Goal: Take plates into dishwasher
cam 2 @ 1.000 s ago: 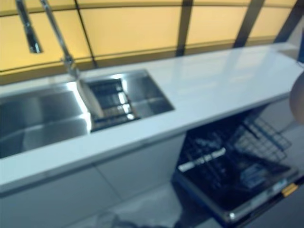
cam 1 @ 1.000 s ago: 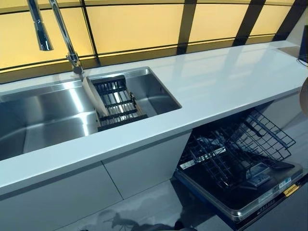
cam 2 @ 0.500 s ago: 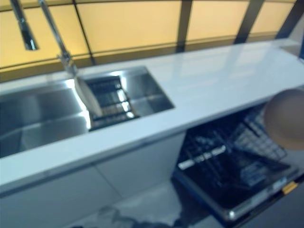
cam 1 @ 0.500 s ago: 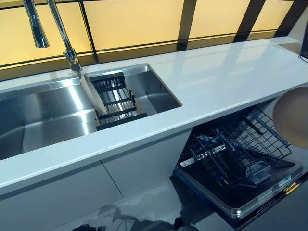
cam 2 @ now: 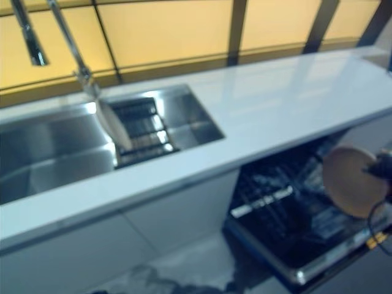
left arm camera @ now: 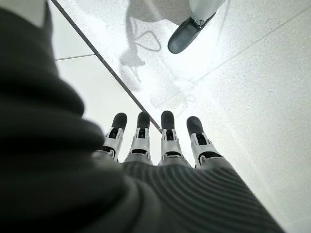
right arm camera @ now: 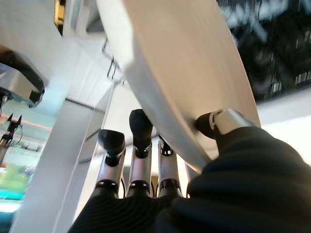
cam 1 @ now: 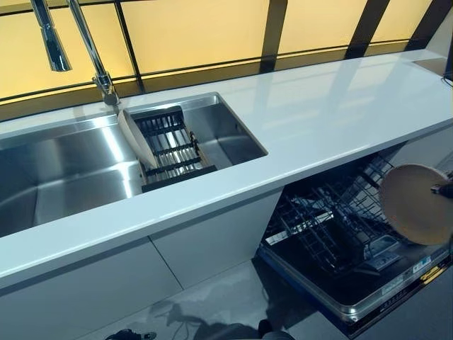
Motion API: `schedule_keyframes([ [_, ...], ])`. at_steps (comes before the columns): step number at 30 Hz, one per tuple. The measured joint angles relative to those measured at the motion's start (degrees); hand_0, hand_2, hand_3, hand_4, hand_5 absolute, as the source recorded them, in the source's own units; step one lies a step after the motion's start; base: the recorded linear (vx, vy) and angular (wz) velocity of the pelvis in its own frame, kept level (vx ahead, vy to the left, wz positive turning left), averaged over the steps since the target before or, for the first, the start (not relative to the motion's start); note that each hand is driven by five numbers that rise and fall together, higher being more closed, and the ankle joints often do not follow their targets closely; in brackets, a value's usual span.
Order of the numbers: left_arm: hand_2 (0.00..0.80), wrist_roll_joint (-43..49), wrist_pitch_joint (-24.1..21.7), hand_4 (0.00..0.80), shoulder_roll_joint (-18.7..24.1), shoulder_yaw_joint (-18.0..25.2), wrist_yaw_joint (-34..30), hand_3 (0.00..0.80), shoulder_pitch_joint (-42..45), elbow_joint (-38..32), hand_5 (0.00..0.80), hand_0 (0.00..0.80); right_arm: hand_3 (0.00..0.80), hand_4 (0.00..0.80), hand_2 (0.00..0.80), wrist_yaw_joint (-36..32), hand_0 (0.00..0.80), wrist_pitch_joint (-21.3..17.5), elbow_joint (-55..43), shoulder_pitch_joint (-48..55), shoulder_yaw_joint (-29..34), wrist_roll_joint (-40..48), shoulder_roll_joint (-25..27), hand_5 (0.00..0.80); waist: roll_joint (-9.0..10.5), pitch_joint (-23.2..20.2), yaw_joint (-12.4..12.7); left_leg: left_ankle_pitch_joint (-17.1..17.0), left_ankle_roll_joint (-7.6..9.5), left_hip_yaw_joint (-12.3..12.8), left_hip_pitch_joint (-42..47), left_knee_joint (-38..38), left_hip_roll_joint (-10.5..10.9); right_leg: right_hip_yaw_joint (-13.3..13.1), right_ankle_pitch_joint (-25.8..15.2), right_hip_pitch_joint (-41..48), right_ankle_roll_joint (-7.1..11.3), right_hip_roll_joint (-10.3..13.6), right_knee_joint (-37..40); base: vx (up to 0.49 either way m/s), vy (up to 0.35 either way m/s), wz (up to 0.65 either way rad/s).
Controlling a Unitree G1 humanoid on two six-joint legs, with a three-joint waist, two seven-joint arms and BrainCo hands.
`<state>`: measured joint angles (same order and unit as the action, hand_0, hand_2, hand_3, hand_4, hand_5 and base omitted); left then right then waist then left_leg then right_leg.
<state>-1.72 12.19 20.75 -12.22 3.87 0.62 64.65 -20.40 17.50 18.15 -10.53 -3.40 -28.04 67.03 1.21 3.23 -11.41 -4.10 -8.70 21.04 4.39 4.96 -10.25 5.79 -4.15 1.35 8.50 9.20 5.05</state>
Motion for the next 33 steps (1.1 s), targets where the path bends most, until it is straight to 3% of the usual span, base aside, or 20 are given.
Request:
schedule_keyframes([
  [9,0.0,1.03,1.0,0.0,-0.51,0.0,-0.01,0.0,-0.89,-0.2,0.0,0.0,0.8,0.8,0.8,-0.27,0.8,3.75,0.33,-1.13,-3.74,-2.33,-4.82,0.8,-0.81,0.53,1.8,-0.06,0.07,-0.89,0.0,0.0,-0.01,0.83,0.05,0.57,-0.02,0.04,0.0,0.0,-0.003,0.04],
  [25,0.0,1.03,1.08,0.0,-0.54,-0.1,-0.51,0.0,-1.41,-0.63,0.0,0.0,0.8,0.8,0.8,0.02,0.8,13.86,10.01,-14.75,-15.8,-7.31,-16.06,0.8,-1.32,1.48,6.38,-0.34,0.07,-2.98,-0.07,-0.05,0.05,3.21,0.41,2.01,-0.02,0.23,0.03,0.009,0.006,0.06],
  [33,0.0,1.03,1.09,0.0,-0.54,-0.38,-0.57,0.0,-1.24,-0.8,0.0,0.0,0.8,0.8,0.8,-1.15,0.8,15.68,14.45,-18.22,-20.08,-9.43,-19.97,0.8,-1.86,1.67,8.37,-0.39,0.05,-4.05,-0.21,-0.07,0.1,4.33,0.79,2.56,-0.06,0.32,-0.01,0.006,0.006,0.05],
])
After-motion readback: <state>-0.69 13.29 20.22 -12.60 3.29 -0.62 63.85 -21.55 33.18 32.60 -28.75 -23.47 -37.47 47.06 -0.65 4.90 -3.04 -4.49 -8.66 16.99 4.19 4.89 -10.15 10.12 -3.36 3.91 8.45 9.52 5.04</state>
